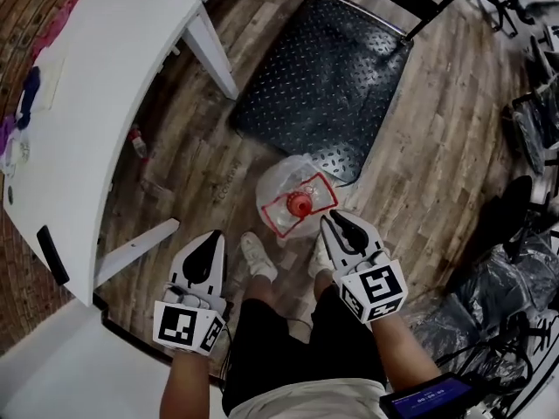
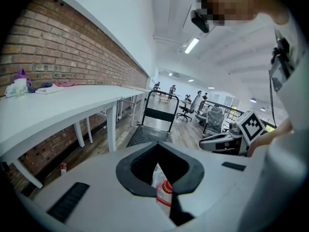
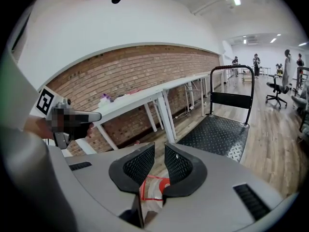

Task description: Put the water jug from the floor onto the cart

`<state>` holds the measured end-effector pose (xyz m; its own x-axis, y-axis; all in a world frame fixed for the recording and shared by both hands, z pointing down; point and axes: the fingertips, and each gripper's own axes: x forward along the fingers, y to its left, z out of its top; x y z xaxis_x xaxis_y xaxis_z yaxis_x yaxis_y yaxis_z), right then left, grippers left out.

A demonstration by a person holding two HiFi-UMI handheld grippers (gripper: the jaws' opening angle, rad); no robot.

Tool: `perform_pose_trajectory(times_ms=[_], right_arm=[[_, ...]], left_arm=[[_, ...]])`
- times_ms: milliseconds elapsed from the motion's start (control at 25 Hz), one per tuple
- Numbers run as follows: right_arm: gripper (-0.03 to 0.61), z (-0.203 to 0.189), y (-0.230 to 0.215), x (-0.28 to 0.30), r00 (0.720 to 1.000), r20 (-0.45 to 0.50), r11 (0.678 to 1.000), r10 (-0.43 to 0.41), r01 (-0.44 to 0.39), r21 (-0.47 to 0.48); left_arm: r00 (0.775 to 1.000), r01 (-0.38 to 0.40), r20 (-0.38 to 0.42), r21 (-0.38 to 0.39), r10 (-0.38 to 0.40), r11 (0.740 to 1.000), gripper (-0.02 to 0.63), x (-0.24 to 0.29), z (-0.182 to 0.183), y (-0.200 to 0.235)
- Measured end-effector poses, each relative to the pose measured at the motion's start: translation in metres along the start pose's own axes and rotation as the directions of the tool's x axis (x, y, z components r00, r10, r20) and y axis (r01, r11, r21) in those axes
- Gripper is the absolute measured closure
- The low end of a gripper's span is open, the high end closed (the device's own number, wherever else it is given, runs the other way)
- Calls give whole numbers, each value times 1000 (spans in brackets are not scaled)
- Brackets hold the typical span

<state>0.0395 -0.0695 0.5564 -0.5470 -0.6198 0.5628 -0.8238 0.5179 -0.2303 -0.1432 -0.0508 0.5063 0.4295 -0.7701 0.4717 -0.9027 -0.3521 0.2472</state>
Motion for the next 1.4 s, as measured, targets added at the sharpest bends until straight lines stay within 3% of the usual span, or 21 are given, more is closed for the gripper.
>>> perform_pose_trajectory(times_ms=[320,680,920,1400], right_arm=[[509,0,-13,7,1000,8,1000,-26,26,6],[354,-67,-22,58,989,-147,999,-15,9,-40],[308,-111,-26,89,972,-234,998,-20,4,-68],[277,-173,-29,125,932,-360,995,-25,-12,-99]], left_arm=[[1000,17,-14,8,-17,1000,615,13,2,-1],[999,22,-24,-4,-22,1000,615,14,-4,-2],[999,16,-42,-3,-16,1000,615,13,-12,-2],[997,-8,-74,-21,6,1000,615,12,-33,3]])
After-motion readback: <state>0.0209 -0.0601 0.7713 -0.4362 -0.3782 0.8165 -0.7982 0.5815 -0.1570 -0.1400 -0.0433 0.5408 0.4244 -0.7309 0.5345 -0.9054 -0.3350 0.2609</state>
